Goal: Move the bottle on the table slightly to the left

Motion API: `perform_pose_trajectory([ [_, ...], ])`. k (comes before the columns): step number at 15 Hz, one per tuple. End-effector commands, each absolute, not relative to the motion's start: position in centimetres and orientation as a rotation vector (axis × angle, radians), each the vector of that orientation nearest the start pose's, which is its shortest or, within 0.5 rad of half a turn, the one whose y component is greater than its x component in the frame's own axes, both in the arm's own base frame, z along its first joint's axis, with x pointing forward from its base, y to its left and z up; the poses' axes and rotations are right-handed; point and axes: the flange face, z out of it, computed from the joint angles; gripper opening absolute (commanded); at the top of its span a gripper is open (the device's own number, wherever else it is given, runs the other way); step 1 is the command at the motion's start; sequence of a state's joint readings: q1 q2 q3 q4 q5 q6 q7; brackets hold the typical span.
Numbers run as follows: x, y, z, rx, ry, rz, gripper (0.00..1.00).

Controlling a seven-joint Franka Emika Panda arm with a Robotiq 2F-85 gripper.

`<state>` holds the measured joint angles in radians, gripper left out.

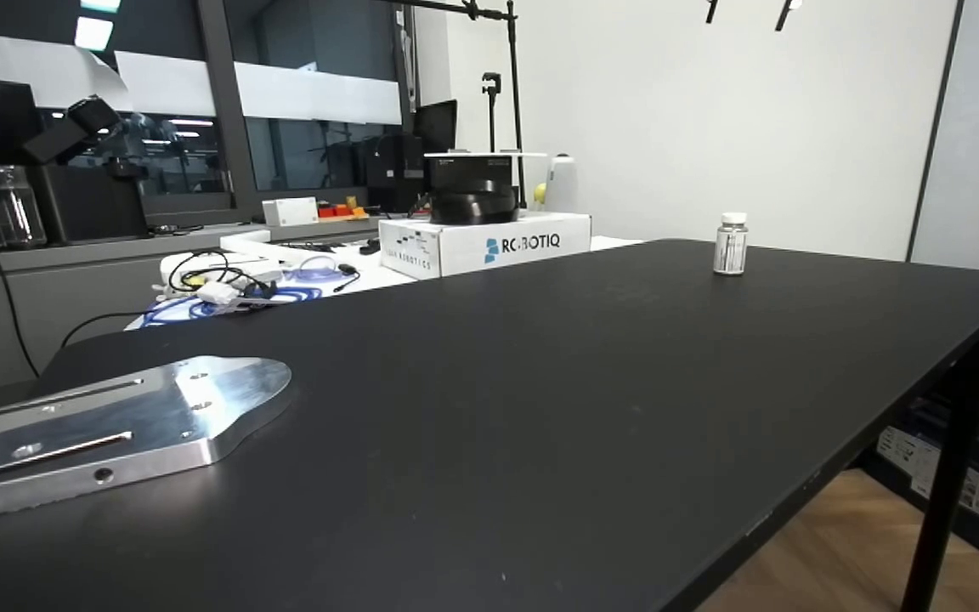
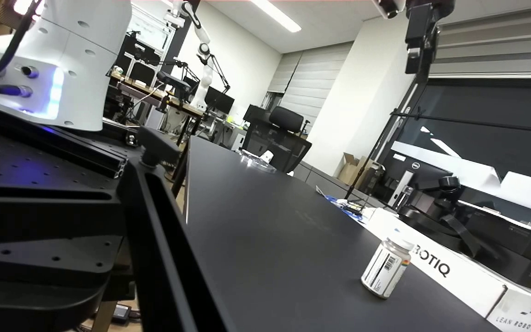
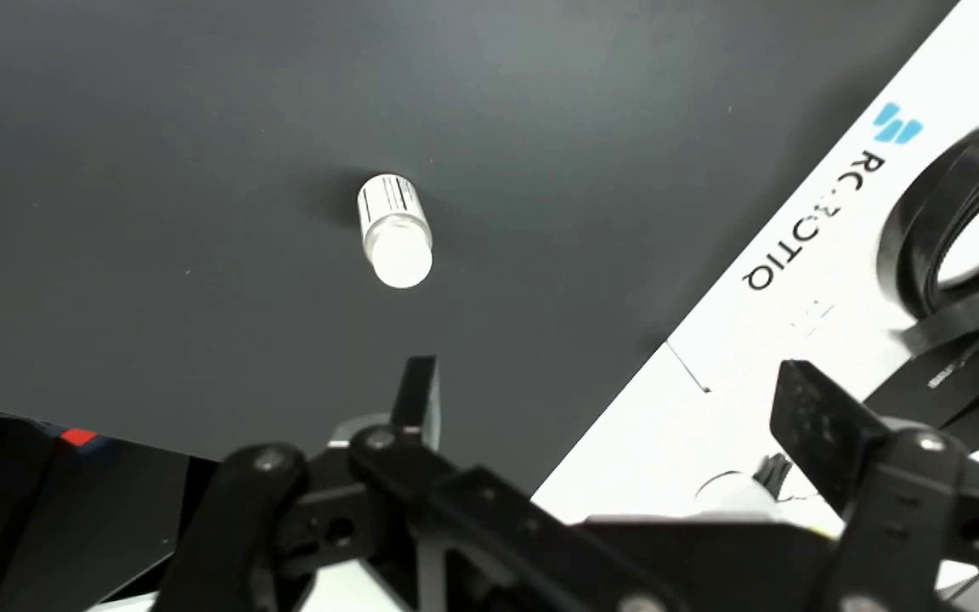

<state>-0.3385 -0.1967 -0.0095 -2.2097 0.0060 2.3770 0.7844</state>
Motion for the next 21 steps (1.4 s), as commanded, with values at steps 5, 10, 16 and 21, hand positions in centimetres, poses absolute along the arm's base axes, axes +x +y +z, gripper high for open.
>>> perform_pose_trajectory([
  [5,49.9,-29.3,47.0,-2.162,2.062,-0.516,1.00],
  [10,48.9,-29.3,45.9,-2.226,2.013,-0.499,1.00],
  [16,49.0,-28.6,46.7,-2.230,1.993,-0.516,1.00],
  [21,50.6,-29.5,44.2,-2.216,2.018,-0.494,1.00],
])
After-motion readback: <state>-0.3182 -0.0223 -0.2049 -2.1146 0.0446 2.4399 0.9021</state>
